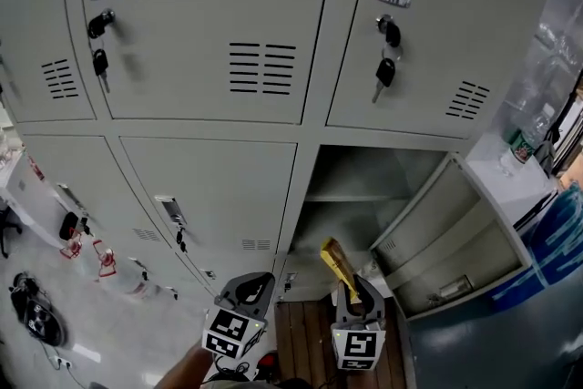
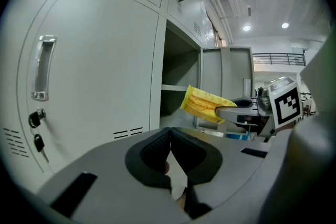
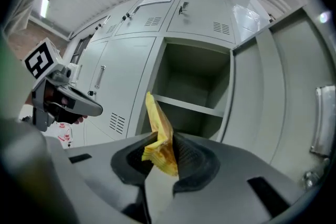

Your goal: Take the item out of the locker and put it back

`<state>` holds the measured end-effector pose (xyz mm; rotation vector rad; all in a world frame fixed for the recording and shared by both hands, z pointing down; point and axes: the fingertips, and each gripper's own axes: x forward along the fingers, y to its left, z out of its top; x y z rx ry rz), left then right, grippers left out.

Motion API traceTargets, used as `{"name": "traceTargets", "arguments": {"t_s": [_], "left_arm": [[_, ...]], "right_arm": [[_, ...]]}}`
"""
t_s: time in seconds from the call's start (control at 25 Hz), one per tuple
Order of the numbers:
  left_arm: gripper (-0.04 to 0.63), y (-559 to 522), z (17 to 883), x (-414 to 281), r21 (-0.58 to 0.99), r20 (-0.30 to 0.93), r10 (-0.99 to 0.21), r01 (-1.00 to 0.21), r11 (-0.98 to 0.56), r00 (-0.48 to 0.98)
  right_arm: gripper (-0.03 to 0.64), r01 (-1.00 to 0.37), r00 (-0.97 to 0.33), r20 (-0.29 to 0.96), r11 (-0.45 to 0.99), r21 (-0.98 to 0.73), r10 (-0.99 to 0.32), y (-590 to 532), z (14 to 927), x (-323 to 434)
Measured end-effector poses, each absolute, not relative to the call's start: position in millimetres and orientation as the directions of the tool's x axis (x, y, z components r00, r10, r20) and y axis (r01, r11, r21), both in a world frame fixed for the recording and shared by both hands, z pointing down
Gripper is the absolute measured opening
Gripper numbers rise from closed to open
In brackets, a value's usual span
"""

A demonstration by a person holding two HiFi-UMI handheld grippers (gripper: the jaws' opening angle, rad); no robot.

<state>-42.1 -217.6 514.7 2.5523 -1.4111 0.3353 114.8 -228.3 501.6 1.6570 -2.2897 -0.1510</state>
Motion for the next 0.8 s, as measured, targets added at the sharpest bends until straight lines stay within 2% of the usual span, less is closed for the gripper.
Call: {"name": "traceTargets", "arguments": {"t_s": [0.36, 0.8], "left_arm": [[0.023, -223, 528, -71, 0.067, 0.314, -0.839, -0.892, -0.446, 0.444], [0.023, -218, 550, -99, 0.076, 0.361, -0.856, -0.927, -0.368, 0.37]], "right_arm": [[0.083, -0.82, -0.291, 0.231, 0.366, 0.44, -0.929, -293, 523, 94], [0.086, -0.72, -0.27, 0.333, 0.419, 0.554, -0.904, -339, 583, 71]]}}
